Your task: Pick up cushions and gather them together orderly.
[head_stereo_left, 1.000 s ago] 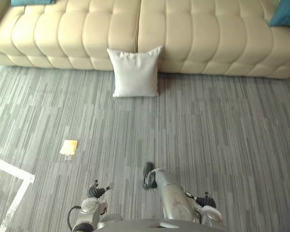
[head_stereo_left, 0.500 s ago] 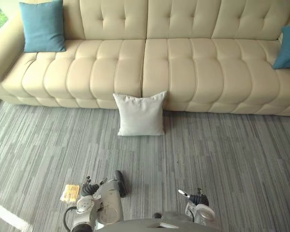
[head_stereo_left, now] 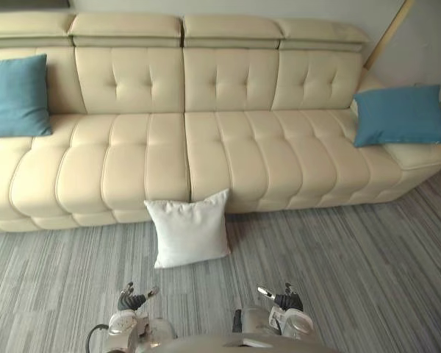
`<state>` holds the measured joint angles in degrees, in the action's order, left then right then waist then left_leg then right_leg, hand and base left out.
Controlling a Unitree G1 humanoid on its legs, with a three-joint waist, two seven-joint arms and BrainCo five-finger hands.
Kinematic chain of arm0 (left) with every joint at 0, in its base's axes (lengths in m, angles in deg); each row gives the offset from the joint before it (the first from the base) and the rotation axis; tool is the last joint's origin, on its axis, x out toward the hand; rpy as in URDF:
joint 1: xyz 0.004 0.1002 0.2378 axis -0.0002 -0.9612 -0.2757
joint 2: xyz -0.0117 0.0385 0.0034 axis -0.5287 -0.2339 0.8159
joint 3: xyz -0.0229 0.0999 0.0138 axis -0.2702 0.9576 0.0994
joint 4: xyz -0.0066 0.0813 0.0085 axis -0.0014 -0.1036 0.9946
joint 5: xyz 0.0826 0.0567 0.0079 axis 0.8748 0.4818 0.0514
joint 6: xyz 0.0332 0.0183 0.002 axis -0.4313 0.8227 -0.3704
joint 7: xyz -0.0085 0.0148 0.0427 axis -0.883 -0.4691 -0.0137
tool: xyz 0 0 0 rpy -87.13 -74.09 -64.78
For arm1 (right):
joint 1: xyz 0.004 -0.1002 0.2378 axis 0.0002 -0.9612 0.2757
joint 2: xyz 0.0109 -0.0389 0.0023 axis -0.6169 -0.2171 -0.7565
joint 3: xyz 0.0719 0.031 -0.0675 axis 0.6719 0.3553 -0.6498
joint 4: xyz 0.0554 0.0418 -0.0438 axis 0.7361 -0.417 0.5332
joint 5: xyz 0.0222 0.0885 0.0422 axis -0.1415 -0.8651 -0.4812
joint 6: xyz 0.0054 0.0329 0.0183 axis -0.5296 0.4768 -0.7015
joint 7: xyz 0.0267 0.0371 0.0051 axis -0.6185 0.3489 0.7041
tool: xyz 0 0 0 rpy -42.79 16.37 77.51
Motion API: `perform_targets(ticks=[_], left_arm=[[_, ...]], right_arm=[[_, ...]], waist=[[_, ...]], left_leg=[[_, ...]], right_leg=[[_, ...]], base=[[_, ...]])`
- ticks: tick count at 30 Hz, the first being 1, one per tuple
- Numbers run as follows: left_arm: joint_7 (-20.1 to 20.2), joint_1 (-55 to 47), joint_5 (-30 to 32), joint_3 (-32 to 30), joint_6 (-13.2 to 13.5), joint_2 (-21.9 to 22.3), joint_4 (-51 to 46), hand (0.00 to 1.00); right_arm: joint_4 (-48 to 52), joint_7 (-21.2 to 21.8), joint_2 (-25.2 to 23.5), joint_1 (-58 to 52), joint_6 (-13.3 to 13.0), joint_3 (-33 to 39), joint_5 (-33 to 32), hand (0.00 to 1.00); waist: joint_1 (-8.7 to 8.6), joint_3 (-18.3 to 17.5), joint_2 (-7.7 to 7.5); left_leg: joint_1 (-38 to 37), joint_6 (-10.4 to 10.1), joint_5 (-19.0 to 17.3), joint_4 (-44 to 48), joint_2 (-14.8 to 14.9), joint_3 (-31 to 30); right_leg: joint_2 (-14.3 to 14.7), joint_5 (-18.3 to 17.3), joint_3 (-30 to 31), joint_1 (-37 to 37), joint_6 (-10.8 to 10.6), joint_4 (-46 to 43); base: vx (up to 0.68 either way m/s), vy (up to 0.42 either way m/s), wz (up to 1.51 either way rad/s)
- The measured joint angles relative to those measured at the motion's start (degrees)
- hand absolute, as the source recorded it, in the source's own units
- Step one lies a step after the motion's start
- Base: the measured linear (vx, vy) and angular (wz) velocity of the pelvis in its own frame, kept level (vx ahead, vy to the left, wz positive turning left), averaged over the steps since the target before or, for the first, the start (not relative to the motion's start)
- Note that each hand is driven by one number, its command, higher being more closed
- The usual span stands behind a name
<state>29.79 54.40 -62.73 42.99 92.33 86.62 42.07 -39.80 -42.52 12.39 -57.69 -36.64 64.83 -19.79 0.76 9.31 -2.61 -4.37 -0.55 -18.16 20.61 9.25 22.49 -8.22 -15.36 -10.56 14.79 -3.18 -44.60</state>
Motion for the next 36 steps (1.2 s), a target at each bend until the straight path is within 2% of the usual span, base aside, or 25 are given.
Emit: perform_targets(ticks=[2, 3, 4, 5, 7, 9, 11, 12, 13, 16, 17, 18, 19, 20, 21, 22, 23, 24, 25, 26, 28, 32, 35, 36], left_arm=[[0.0, 0.0, 0.0, -0.2, 0.0, 0.2, 0.6, 0.00], [0.1, -0.1, 0.1, -0.2, 0.0, 0.0, 0.8, 0.00], [0.3, 0.0, 0.1, -0.1, -0.1, 0.5, 2.0, 0.00], [0.7, -0.1, 0.1, -0.2, -0.1, 1.3, 2.3, 0.00], [0.8, 0.4, 1.0, -0.5, -0.1, 3.5, 2.3, 0.00], [0.9, 1.3, 1.9, -0.9, -0.1, 4.2, 2.6, 0.00], [1.8, 1.8, 2.7, -0.6, 0.0, 4.7, 2.3, 0.00], [2.1, 1.8, 3.3, -0.8, 0.0, 5.1, 1.5, 0.00], [2.2, 1.7, 3.5, -0.9, 0.1, 5.4, 0.9, 0.00], [2.1, 0.2, 3.2, -2.6, 0.0, 5.3, -0.8, 0.00], [2.1, -0.2, 3.2, -2.9, 0.0, 5.3, -0.8, 0.00], [2.1, -0.2, 3.2, -3.1, 0.0, 5.2, -0.9, 0.00], [2.1, 0.2, 3.3, -3.2, 0.0, 5.1, -1.0, 0.00], [2.1, 0.2, 3.4, -3.2, 0.0, 5.0, -1.1, 0.00], [2.1, 0.3, 3.6, -3.1, 0.1, 4.9, -1.5, 0.00], [2.1, 0.3, 3.8, -2.9, 0.2, 4.9, -1.9, 0.00], [2.1, 0.3, 3.9, -2.9, 0.2, 4.9, -1.9, 0.00], [2.0, 0.1, 3.9, -2.7, 0.2, 5.0, -1.8, 0.00], [1.9, 0.3, 3.9, -2.3, 0.3, 4.3, -1.8, 0.00], [1.9, 0.2, 3.8, -1.9, 0.2, 2.8, -1.9, 0.00], [1.9, 0.1, 3.8, -2.0, 0.1, 1.1, -1.4, 0.00], [1.9, -0.8, 3.8, -2.1, -0.2, 0.7, -0.1, 0.00], [2.0, -0.9, 4.0, -1.9, -0.2, 0.8, 0.7, 0.00], [2.0, -1.0, 4.3, -1.8, -0.2, 1.0, 1.2, 0.00]], right_arm=[[-0.2, 0.0, 0.6, 0.2, -0.2, 0.0, 0.0, 0.00], [-1.0, 0.0, 0.7, 0.2, -0.2, -0.1, 0.0, 0.00], [-1.7, 0.0, 1.4, -0.3, -0.1, 0.2, 0.0, 0.00], [-2.5, 0.0, 2.5, -0.4, 0.1, 1.1, 0.0, 0.00], [-3.2, 0.0, 3.1, -0.3, 0.3, 2.3, -0.1, 0.00], [-3.3, 0.0, 3.2, -0.3, 0.4, 2.3, -0.1, 0.00], [-3.4, 0.1, 3.2, -0.3, 0.6, 2.1, -0.1, 0.00], [-3.3, 0.1, 3.2, -0.7, 0.6, 1.4, 0.0, 0.00], [-3.3, 0.2, 3.5, -0.9, 0.6, 1.1, 0.0, 0.00], [-3.2, 0.1, 3.9, -1.8, 0.6, 1.2, -0.2, 0.00], [-3.3, 0.0, 4.0, -1.8, 0.6, 1.2, -0.1, 0.00], [-3.3, 0.0, 4.0, -1.8, 0.7, 1.2, -0.1, 0.00], [-3.4, -0.1, 3.7, -1.9, 0.9, 1.5, -0.1, 0.00], [-3.4, 0.0, 3.6, -1.9, 1.0, 1.7, -0.1, 0.00], [-3.4, -0.1, 3.0, -1.9, 1.0, 2.4, -0.1, 0.00], [-3.4, -0.1, 3.0, -2.0, 1.1, 2.4, -0.1, 0.00], [-3.4, -0.1, 3.0, -2.1, 1.1, 2.5, -0.1, 0.00], [-3.3, -0.1, 3.4, -2.2, 1.0, 2.5, 0.0, 0.00], [-3.5, -0.1, 2.7, -1.8, 1.2, 2.7, 0.0, 0.00], [-3.3, 0.0, 1.2, -1.9, 1.0, 2.9, 0.0, 0.00], [-3.5, 0.0, -0.3, -2.2, 1.1, 3.9, 0.0, 0.00], [-3.5, 0.0, -0.4, -2.4, 1.0, 4.0, 0.0, 0.00], [-4.0, 0.0, -0.2, -2.4, 1.0, 3.9, 0.0, 0.00], [-4.6, 0.0, 0.3, -2.3, 0.9, 3.9, 0.0, 0.00]], waist=[[-0.27, -0.2, 0.52], [-0.39, -0.5, 0.03], [-0.59, -0.7, 0.70], [-0.19, -1.5, 2.54], [-0.13, -1.8, 4.20], [-0.90, -1.9, 4.81], [-0.96, -1.7, 4.69], [-1.21, -1.7, 4.64], [-1.21, -1.8, 4.96], [-0.81, -2.4, 5.72], [-0.77, -2.4, 5.77], [-0.79, -2.4, 5.77], [-0.47, -2.2, 5.22], [-0.38, -2.0, 5.03], [-0.37, -1.7, 4.39], [-0.25, -1.6, 4.27], [-0.11, -1.6, 4.29], [0.01, -1.9, 4.90], [0.55, -2.1, 4.03], [0.42, -2.0, 2.10], [0.47, -2.0, 0.63], [0.05, -2.2, 0.75], [-0.36, -2.8, 0.64], [-0.62, -3.0, 1.01]], left_leg=[[-1.8, -2.5, -0.7, -0.9, 1.5, -0.5], [-2.3, -4.0, -0.9, -1.8, 1.3, -0.8], [-3.8, -5.3, -1.0, -3.4, 1.2, -3.4], [-4.8, -4.7, 0.6, -6.7, 0.8, -5.8], [-6.5, -4.6, 4.0, -10.9, 0.4, -8.0], [-6.9, -4.5, 4.9, -9.9, 1.1, -9.9], [-5.9, -4.9, 4.8, -3.7, 2.4, -10.5], [-2.1, -5.4, 4.8, 5.7, 3.6, -11.8], [2.5, -7.3, 6.8, 16.4, 5.6, -12.1], [7.6, -7.2, 13.8, 30.0, 9.7, -10.2], [7.9, -6.5, 13.4, 31.3, 10.3, -9.4], [8.9, -5.0, 9.8, 32.2, 11.3, -7.1], [9.3, -4.9, 6.2, 29.2, 11.6, -3.6], [9.3, -4.9, 5.4, 27.7, 11.6, -2.7], [9.5, -4.5, 3.5, 21.6, 11.2, -0.3], [9.8, -4.3, 3.6, 15.9, 10.8, 0.4], [9.9, -3.4, 5.2, 10.7, 10.2, 0.5], [10.1, -2.3, 11.0, 4.0, 9.8, 0.6], [9.5, -6.2, 11.0, 3.1, 7.2, -0.5], [9.6, -5.8, 10.8, 2.3, 5.4, -0.5], [9.8, -5.1, 10.4, 2.1, 4.1, -0.7], [7.7, -5.4, 10.6, -1.1, 2.2, -0.4], [5.6, -6.0, 13.3, -6.1, 1.1, 0.0], [4.6, -6.1, 15.4, -9.6, 0.5, 0.3]], right_leg=[[2.9, 1.7, 0.1, 1.9, 0.6, 11.1], [3.7, 6.4, 1.2, 2.0, 0.8, 19.3], [4.6, 10.8, -0.1, 0.3, 3.3, 20.3], [5.3, 10.0, -0.7, 0.0, 3.5, 20.1], [5.6, 6.7, -1.3, 0.8, 5.3, 17.7], [5.7, 4.6, -2.9, -1.1, 5.8, 17.5], [5.7, 3.3, -4.1, -4.3, 5.7, 18.6], [5.6, 2.4, -5.1, -6.8, 5.4, 19.7], [5.7, 1.8, -5.9, -8.7, 5.2, 20.4], [6.4, 1.4, -5.6, -12.7, 4.9, 22.9], [6.3, 1.4, -5.6, -13.3, 4.9, 23.6], [6.0, 1.9, -5.7, -14.6, 4.4, 25.2], [4.6, 2.6, -5.8, -16.1, 3.9, 26.6], [4.2, 2.8, -5.8, -16.5, 3.7, 26.9], [2.3, 3.1, -6.0, -17.7, 3.0, 27.3], [1.2, 3.5, -6.1, -18.5, 2.3, 27.3], [0.4, 3.7, -6.2, -18.9, 1.8, 27.2], [0.2, 3.6, -6.1, -19.0, 0.4, 27.1], [-1.5, 2.7, -5.0, -18.7, -1.9, 27.6], [-2.1, 2.8, -3.2, -18.9, -1.6, 29.3], [-2.6, 4.0, -2.6, -20.1, -1.4, 31.8], [-3.4, 5.5, -2.4, -21.8, -2.3, 34.3], [-3.5, 6.3, -2.0, -21.6, -3.6, 35.2], [-3.5, 6.5, -1.7, -20.9, -4.0, 35.6]], base=[[0.29, -0.207, 0.07], [0.31, -0.202, 0.29], [0.45, -0.251, 0.24], [0.44, -0.225, 0.21], [0.39, -0.185, 0.02], [0.31, -0.145, 0.32], [0.21, -0.091, 0.48], [0.14, -0.039, 0.41], [0.14, -0.021, 0.36], [0.17, 0.052, -0.03], [0.19, 0.092, 0.01], [0.21, 0.148, 0.11], [0.21, 0.167, 0.13], [0.21, 0.208, 0.22], [0.16, 0.221, 0.26], [0.16, 0.244, 0.30], [0.12, 0.229, 0.20], [0.13, 0.283, 0.10], [0.14, 0.317, 0.13], [0.12, 0.289, 0.15], [0.06, 0.185, 0.21], [0.01, 0.088, 0.02], [-0.06, -0.016, -0.11], [-0.09, -0.035, -0.12]])
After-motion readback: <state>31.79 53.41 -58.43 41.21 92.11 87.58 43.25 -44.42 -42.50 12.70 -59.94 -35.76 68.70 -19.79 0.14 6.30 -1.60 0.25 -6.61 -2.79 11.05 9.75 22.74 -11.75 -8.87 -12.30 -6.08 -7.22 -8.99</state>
